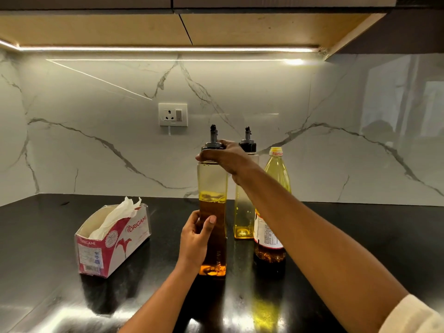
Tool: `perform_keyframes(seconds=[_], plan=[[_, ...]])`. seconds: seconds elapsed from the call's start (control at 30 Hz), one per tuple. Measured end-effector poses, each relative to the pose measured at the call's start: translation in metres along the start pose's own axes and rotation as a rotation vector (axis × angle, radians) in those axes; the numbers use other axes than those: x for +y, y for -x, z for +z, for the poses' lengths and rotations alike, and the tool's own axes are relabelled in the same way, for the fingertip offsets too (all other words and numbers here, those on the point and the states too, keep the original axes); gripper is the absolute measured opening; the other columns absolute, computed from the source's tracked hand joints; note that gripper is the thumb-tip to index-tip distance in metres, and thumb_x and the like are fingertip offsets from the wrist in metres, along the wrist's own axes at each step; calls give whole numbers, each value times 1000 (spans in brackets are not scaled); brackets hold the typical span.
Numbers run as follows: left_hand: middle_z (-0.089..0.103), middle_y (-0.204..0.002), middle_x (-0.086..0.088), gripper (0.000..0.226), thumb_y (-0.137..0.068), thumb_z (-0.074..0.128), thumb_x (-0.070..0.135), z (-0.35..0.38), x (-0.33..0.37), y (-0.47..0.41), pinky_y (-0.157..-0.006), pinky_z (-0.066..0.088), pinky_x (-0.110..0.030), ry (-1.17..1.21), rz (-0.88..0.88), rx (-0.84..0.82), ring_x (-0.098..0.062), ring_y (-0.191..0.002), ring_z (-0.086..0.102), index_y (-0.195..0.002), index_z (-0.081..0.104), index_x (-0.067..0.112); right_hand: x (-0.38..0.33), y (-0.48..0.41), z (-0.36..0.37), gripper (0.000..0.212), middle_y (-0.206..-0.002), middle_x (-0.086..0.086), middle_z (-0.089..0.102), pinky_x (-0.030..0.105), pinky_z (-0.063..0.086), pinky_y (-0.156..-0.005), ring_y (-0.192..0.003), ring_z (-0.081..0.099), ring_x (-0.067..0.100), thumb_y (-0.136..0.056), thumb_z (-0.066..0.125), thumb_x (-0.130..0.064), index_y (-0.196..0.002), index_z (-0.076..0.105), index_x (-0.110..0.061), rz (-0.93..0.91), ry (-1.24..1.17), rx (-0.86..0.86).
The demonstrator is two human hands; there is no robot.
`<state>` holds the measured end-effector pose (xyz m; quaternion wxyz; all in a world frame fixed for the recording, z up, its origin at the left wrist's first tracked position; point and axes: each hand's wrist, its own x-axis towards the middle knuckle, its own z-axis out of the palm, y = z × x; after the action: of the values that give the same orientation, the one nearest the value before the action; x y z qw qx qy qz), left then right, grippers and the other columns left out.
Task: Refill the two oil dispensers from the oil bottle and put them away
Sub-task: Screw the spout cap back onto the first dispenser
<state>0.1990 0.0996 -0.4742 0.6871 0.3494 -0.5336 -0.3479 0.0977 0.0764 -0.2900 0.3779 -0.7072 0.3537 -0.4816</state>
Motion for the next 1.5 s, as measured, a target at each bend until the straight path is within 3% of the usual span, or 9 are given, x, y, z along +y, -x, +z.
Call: perform_keyframes(seconds=[0.17,0.3,0.43,0.57,0.73,0.87,1.1,1.23,1.5], plan=[[72,-89,-6,71,-55,72,73,0,-2,1,-66,57,-27,-16,5,14,-25,-84,71,-101,62,20,6,-2,13,53,-95,1,66,37,51,-84,-92,59,20,-71,73,-52,-107,62,-16,-82,389,241],[74,-90,-4,88,-44,74,80,-6,0,-2,-67,57,-27,20,-47,-33,-22,-83,71,-106,62,17,-8,-2,-17,52,-115,7,61,25,44,-85,-108,55,20,-79,67,-36,-123,52,-13,32,48,-267],[74,-90,-3,95,-39,74,81,-8,-2,-4,-68,58,-27,59,-96,-69,-21,-83,72,-108,62,17,-4,-9,-23,25,-121,10,60,24,49,-88,-108,58,17,-91,56,-8,-115,56,-12,22,-77,-442],[74,-89,-1,93,-40,73,82,-7,-1,-3,-70,58,-28,36,-75,-56,-19,-84,71,-107,61,18,-2,-10,-9,19,-104,12,64,37,48,-97,-107,60,28,-81,69,-12,-97,60,-14,14,-63,-285],[73,-92,0,85,-46,71,81,-3,-3,-4,-71,58,-31,5,-55,-32,-20,-85,71,-107,60,24,-4,1,1,25,-84,-3,59,16,41,-66,-83,55,11,-76,75,-21,-94,59,-17,-34,19,-32],[72,-97,-4,85,-51,70,80,-1,-2,-1,-75,58,-36,-13,-50,-31,-25,-89,70,-111,59,21,1,2,14,27,-91,2,66,39,51,-84,-92,60,21,-70,76,-40,-86,60,-25,-83,261,187],[73,-96,-1,92,-40,76,78,-4,0,0,-72,57,-26,-6,-94,-102,-20,-90,71,-111,59,22,-9,-1,-26,27,-117,12,61,32,44,-93,-111,56,23,-87,63,-22,-113,58,-14,40,-23,-330],[73,-97,1,89,-38,80,75,-2,1,0,-72,55,-22,-32,-73,-106,-17,-93,70,-109,58,26,1,-9,-15,13,-113,19,64,38,49,-95,-106,61,29,-80,71,-16,-91,65,-16,-31,-15,-221],[73,-93,9,86,-39,76,79,1,5,4,-68,54,-17,-82,-34,-69,-9,-88,70,-106,56,29,1,-2,-2,25,-88,4,62,18,42,-67,-84,59,14,-77,74,-19,-96,62,-10,-65,9,-25]])
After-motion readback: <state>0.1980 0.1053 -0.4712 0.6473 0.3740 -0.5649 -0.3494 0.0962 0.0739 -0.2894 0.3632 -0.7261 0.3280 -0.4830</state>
